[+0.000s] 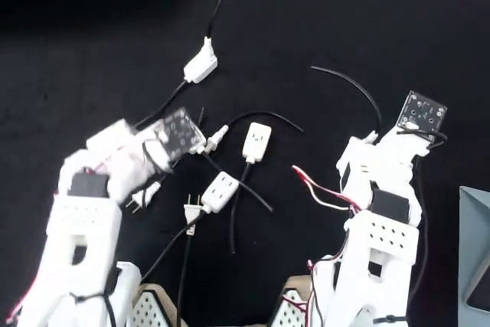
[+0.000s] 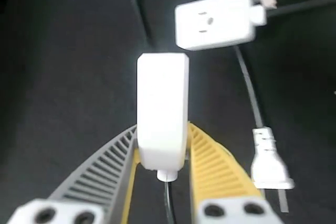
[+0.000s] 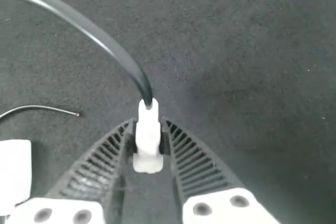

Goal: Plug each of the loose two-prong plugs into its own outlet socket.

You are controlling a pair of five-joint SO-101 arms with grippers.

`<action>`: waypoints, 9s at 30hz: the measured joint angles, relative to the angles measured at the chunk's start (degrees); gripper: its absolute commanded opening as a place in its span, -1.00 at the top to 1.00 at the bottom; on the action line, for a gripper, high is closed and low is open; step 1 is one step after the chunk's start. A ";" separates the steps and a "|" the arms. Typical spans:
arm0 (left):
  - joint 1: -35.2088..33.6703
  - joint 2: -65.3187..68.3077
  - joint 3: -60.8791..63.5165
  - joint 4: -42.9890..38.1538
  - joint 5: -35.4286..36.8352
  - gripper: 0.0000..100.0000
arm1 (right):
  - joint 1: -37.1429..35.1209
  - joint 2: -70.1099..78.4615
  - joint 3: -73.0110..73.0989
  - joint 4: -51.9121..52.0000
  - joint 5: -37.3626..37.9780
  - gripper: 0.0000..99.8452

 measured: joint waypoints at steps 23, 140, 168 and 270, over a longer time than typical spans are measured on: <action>0.70 -15.12 5.45 9.93 15.30 0.55 | -1.85 0.00 0.70 0.62 0.00 0.98; 12.48 -38.68 10.81 2.20 59.96 0.55 | -63.03 3.34 -4.40 -2.02 0.88 0.98; -15.91 -39.65 11.87 2.20 69.36 0.55 | -56.44 30.95 -0.62 -34.37 0.88 0.98; -16.09 -39.65 11.87 2.20 69.36 0.55 | -57.93 37.80 -3.87 -26.73 10.20 0.98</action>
